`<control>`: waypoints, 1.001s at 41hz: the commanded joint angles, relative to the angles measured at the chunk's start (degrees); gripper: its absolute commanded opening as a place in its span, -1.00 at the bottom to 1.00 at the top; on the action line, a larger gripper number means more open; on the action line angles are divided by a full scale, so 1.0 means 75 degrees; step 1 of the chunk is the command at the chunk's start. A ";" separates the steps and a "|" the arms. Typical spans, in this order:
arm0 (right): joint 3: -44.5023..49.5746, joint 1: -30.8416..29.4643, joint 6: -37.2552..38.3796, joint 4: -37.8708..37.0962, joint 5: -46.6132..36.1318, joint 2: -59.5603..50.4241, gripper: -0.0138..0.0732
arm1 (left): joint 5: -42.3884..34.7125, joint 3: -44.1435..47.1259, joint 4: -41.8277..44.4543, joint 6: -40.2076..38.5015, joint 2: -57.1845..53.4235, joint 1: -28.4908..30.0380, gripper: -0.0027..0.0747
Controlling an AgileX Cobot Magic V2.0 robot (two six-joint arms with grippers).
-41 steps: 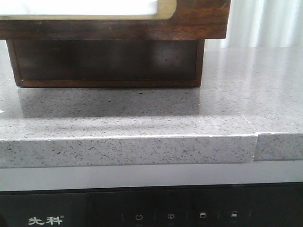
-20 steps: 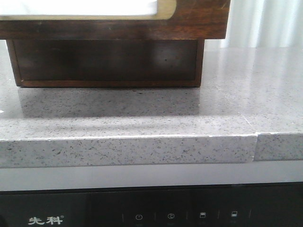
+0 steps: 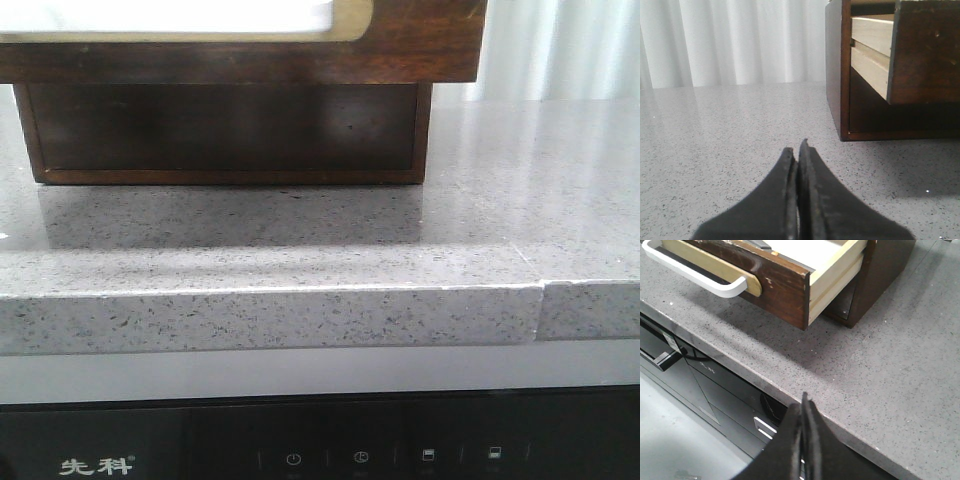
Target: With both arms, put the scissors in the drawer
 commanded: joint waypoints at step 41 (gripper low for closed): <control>0.5519 -0.3652 -0.0084 -0.0543 -0.6103 -0.3578 -0.83 | -0.0673 0.0183 -0.0059 -0.0090 -0.0137 -0.0007 -0.98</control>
